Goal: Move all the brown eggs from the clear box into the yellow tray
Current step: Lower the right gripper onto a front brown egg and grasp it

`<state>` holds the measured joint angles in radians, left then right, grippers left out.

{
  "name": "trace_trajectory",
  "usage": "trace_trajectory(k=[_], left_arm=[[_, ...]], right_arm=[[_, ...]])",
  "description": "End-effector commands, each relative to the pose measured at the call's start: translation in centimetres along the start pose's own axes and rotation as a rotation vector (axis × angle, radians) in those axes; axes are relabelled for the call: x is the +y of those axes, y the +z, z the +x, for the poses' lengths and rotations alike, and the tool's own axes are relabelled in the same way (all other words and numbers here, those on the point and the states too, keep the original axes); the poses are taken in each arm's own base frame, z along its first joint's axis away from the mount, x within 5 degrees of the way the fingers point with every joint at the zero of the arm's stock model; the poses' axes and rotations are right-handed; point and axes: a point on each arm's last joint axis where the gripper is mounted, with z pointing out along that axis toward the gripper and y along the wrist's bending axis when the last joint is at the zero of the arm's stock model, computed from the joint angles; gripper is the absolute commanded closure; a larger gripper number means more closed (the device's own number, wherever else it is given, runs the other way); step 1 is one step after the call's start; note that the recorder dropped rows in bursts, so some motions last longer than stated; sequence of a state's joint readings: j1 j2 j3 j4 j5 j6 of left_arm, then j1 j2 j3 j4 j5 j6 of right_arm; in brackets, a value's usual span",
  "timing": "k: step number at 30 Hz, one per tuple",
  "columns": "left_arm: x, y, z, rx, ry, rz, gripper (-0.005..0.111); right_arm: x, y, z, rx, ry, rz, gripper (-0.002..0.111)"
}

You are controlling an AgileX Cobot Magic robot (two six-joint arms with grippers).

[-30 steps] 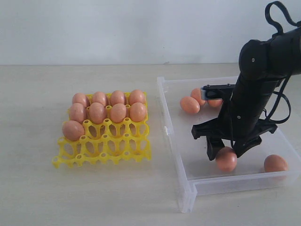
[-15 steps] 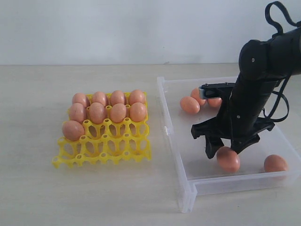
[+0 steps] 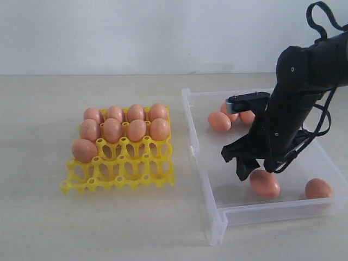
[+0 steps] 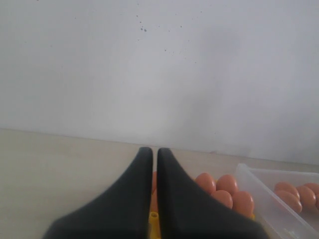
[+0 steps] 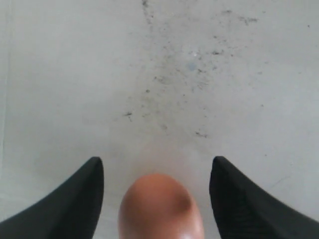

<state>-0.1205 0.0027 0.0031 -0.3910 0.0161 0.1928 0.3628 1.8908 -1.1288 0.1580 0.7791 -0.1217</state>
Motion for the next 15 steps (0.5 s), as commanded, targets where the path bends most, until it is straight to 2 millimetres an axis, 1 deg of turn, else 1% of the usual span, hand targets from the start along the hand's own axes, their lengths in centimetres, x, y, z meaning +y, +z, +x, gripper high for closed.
trace_trajectory(k=[1, 12, 15], left_arm=[[-0.03, -0.03, -0.26, -0.02, -0.017, 0.004, 0.103], [-0.03, -0.03, -0.26, -0.02, -0.017, 0.004, 0.103], [-0.03, -0.03, -0.26, -0.02, -0.017, 0.004, 0.103]], right_arm=[[-0.14, -0.11, 0.43, 0.039, -0.104, 0.0, 0.053], [-0.08, -0.14, 0.91, 0.09, -0.323, -0.019, 0.053], [-0.08, -0.14, 0.95, 0.095, -0.343, -0.021, 0.053]])
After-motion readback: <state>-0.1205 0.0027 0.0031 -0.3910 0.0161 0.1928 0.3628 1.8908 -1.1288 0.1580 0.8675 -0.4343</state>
